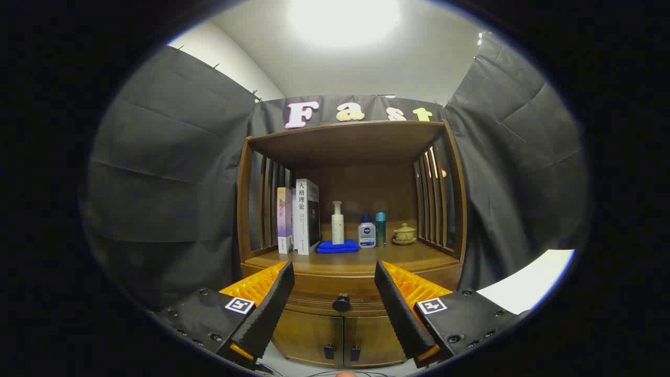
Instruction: Pull open the drawer, take out the items inside it, and place them on the countertop above the cabinet.
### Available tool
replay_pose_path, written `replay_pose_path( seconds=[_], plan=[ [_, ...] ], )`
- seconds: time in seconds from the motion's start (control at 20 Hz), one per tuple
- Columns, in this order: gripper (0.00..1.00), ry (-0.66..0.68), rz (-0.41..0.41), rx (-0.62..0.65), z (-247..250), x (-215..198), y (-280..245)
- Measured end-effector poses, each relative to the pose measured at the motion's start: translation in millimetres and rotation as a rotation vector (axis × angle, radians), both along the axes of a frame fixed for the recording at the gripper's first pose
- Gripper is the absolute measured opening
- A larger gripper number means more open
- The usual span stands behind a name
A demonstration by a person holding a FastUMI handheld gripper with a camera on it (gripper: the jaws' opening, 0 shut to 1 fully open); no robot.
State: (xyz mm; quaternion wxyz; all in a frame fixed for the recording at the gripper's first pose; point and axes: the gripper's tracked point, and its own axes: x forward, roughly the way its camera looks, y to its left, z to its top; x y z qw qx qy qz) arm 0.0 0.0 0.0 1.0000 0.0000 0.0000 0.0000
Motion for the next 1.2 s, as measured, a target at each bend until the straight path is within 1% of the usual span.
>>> replay_pose_path(
  seconds=[0.85, 0.95, 1.2],
  plan=[
    [0.97, 0.002, -0.003, 0.013, -2.0, 2.7, -0.8],
    [0.97, 0.002, -0.002, 0.015, -3.5, 7.3, -0.4],
    [0.97, -0.004, -0.006, 0.021, -11.0, 34.4, -3.6]
  ],
)
